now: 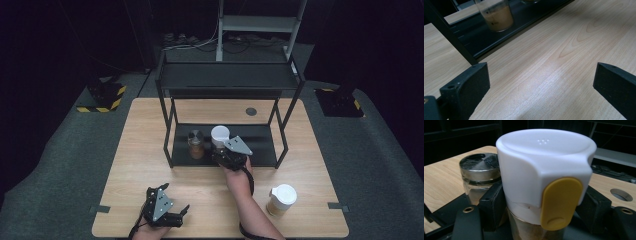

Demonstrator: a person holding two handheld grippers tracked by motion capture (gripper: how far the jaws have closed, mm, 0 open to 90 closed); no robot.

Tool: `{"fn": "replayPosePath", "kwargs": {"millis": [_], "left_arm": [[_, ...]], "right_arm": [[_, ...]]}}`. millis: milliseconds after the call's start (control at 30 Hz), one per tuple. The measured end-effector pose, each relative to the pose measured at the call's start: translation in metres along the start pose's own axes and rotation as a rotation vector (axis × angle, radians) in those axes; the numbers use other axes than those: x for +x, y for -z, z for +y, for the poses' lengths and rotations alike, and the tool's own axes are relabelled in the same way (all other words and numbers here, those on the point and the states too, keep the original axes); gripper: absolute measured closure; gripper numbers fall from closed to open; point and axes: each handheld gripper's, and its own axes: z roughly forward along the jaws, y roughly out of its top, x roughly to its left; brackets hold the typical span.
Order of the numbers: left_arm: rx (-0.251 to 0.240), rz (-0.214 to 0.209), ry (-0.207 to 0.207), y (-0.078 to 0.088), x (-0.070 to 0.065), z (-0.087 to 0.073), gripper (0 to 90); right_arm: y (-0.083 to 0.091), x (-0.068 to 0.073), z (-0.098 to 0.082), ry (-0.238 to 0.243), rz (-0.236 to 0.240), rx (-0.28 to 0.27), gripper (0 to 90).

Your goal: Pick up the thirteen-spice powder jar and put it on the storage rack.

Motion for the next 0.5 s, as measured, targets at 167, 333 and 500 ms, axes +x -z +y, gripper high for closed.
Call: {"fn": "replayPosePath", "kwargs": {"millis": [167, 333, 500], "left_arm": [[-0.001, 0.0, -0.001, 0.0, 0.0, 0.0, 1.1], [-0.003, 0.0, -0.003, 0.0, 0.0, -0.001, 1.1], [-0.007, 0.002, -0.001, 0.001, -0.001, -0.001, 1.1]], "right_arm": [[-0.005, -0.002, -0.001, -0.007, -0.006, 0.013, 30.0], [-0.009, -0.003, -0.002, -0.015, -0.007, 0.021, 30.0], [-0.012, -0.003, -0.002, -0.024, -0.01, 0.027, 30.0]]}}
